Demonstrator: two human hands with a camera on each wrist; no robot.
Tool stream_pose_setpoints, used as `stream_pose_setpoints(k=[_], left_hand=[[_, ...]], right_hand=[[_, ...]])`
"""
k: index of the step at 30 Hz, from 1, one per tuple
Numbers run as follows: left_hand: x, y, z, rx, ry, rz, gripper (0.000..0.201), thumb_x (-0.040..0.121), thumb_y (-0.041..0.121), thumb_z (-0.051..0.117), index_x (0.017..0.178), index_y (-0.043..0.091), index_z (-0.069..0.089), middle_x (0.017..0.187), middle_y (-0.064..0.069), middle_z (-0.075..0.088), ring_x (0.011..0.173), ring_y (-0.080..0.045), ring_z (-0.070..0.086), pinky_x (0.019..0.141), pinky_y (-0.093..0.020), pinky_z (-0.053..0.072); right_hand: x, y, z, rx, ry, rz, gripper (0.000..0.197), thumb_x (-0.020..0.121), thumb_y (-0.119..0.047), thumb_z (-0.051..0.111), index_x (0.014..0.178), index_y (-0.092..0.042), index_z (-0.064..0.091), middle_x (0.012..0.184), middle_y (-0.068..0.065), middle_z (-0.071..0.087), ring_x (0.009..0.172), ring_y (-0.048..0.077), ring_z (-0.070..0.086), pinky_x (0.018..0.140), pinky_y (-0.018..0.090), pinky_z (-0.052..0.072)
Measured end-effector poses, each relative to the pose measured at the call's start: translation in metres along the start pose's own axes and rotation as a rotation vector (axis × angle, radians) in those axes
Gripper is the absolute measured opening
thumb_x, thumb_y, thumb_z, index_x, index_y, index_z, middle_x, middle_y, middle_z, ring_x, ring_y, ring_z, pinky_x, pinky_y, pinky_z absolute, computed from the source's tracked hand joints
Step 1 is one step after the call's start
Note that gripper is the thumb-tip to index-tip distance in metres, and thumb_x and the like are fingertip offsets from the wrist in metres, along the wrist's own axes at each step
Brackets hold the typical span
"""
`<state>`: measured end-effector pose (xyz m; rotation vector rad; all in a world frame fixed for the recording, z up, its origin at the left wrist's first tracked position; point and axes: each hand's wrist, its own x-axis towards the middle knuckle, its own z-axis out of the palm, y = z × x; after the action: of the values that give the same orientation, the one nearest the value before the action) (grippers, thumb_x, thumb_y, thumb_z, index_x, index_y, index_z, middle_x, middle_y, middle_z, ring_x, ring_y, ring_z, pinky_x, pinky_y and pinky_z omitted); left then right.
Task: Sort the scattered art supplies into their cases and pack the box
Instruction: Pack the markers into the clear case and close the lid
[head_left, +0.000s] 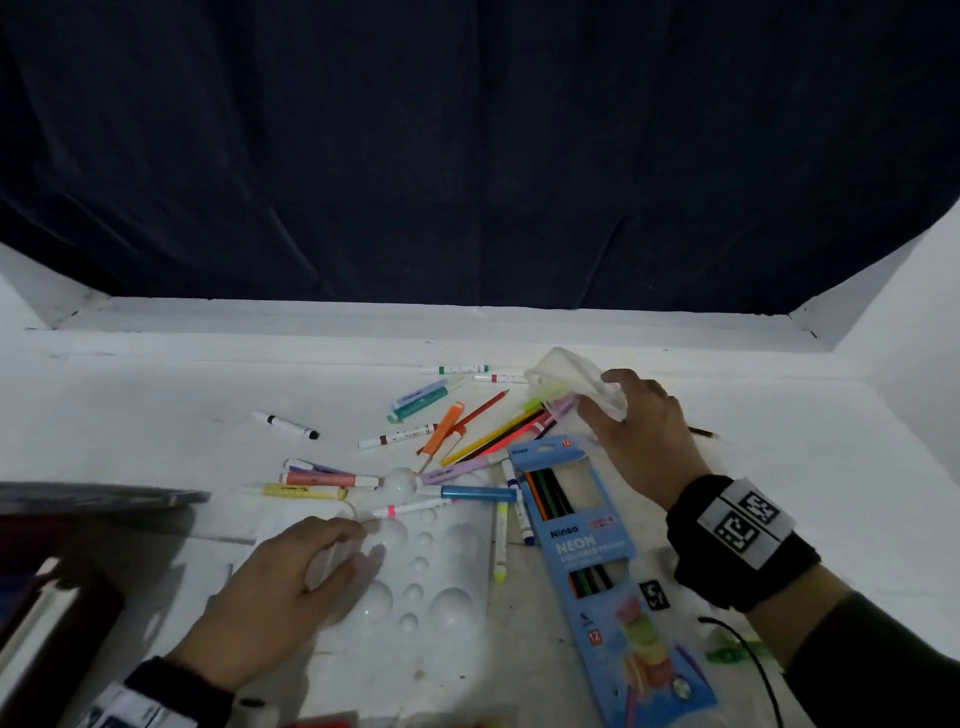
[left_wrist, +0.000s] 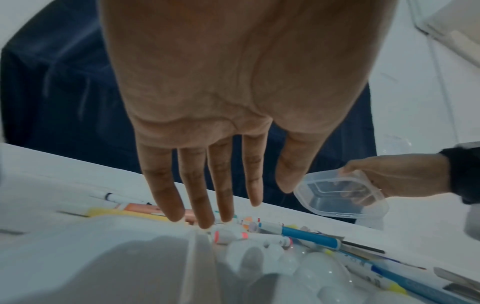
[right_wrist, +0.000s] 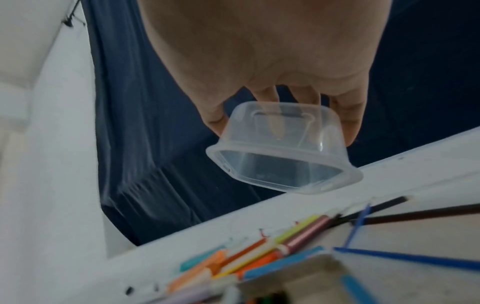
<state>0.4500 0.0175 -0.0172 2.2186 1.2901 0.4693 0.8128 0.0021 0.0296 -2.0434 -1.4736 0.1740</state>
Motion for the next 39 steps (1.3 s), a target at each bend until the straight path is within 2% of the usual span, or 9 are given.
stream_pose_setpoints(k=[3, 7, 11, 16, 24, 28, 32, 36, 39], left_hand=[[-0.014, -0.015, -0.005, 0.126, 0.018, -0.04, 0.046, 0.079, 0.064, 0.048, 0.109, 0.035, 0.067, 0.109, 0.018, 0.066, 0.1, -0.006, 0.06, 0.087, -0.023, 0.043], [-0.017, -0.034, -0.003, 0.43, -0.201, -0.18, 0.103, 0.065, 0.098, 0.024, 0.146, 0.037, 0.04, 0.153, 0.008, 0.037, 0.138, -0.014, 0.039, 0.111, -0.036, 0.038], [-0.011, -0.005, -0.007, 0.632, -0.364, -0.194, 0.064, 0.087, 0.064, 0.052, 0.137, 0.027, 0.035, 0.151, -0.005, 0.032, 0.135, -0.027, 0.039, 0.103, -0.049, 0.041], [-0.006, -0.014, -0.007, 0.688, -0.401, -0.184, 0.067, 0.083, 0.068, 0.057, 0.128, 0.024, 0.036, 0.144, -0.009, 0.04, 0.129, -0.033, 0.041, 0.1, -0.052, 0.043], [-0.003, -0.014, -0.018, 0.713, -0.414, -0.078, 0.057, 0.089, 0.064, 0.052, 0.124, 0.018, 0.051, 0.127, -0.003, 0.056, 0.122, -0.024, 0.048, 0.104, -0.041, 0.034], [-0.013, -0.011, -0.029, 0.358, -0.235, -0.205, 0.056, 0.09, 0.05, 0.065, 0.139, 0.028, 0.053, 0.146, 0.004, 0.048, 0.136, -0.016, 0.041, 0.113, -0.028, 0.028], [-0.023, 0.004, -0.046, -0.035, 0.046, -0.24, 0.018, 0.093, 0.036, 0.066, 0.108, 0.027, 0.073, 0.119, 0.008, 0.07, 0.11, -0.012, 0.063, 0.096, -0.026, 0.045], [-0.045, 0.029, -0.059, -0.46, 0.141, -0.269, 0.024, 0.1, 0.021, 0.054, 0.094, 0.014, 0.076, 0.094, 0.002, 0.076, 0.092, -0.004, 0.066, 0.084, -0.029, 0.045], [-0.063, 0.033, -0.059, -0.875, 0.05, -0.426, 0.03, 0.1, 0.033, 0.049, 0.105, 0.017, 0.074, 0.1, -0.002, 0.074, 0.089, -0.015, 0.067, 0.073, -0.035, 0.052]], right_hand=[[-0.025, -0.028, -0.005, 0.276, -0.048, 0.041, 0.034, 0.094, -0.043, 0.056, 0.116, -0.017, 0.058, 0.1, -0.001, 0.061, 0.09, 0.017, 0.056, 0.08, 0.03, 0.041], [-0.061, -0.056, 0.002, 0.593, -0.171, 0.064, 0.021, 0.097, -0.043, 0.054, 0.105, -0.026, 0.061, 0.106, -0.004, 0.066, 0.097, 0.02, 0.062, 0.08, 0.038, 0.048], [-0.094, -0.072, 0.02, 0.853, -0.288, 0.18, 0.033, 0.092, -0.05, 0.058, 0.106, -0.022, 0.067, 0.106, 0.005, 0.07, 0.101, 0.028, 0.066, 0.09, 0.048, 0.052], [-0.122, -0.075, 0.033, 0.981, -0.415, 0.343, 0.021, 0.088, -0.05, 0.06, 0.099, -0.035, 0.071, 0.11, 0.001, 0.07, 0.096, 0.024, 0.071, 0.092, 0.049, 0.055], [-0.154, -0.065, 0.038, 1.061, -0.531, 0.532, 0.028, 0.09, -0.041, 0.062, 0.105, -0.018, 0.07, 0.104, 0.013, 0.073, 0.1, 0.04, 0.067, 0.093, 0.054, 0.054], [-0.158, -0.059, 0.036, 1.088, -0.576, 0.56, 0.037, 0.09, -0.042, 0.061, 0.112, -0.014, 0.068, 0.102, 0.013, 0.074, 0.102, 0.041, 0.067, 0.091, 0.052, 0.055], [-0.162, -0.055, 0.031, 1.138, -0.602, 0.596, 0.06, 0.067, -0.051, 0.069, 0.113, -0.012, 0.068, 0.106, 0.015, 0.073, 0.105, 0.042, 0.066, 0.088, 0.049, 0.056], [-0.165, -0.054, 0.028, 1.198, -0.609, 0.619, 0.059, 0.072, -0.05, 0.062, 0.115, -0.012, 0.068, 0.111, 0.01, 0.073, 0.107, 0.032, 0.067, 0.093, 0.054, 0.053], [-0.168, -0.057, 0.021, 1.261, -0.645, 0.611, 0.065, 0.07, -0.049, 0.063, 0.12, -0.008, 0.064, 0.114, 0.013, 0.072, 0.11, 0.036, 0.065, 0.097, 0.062, 0.047]])
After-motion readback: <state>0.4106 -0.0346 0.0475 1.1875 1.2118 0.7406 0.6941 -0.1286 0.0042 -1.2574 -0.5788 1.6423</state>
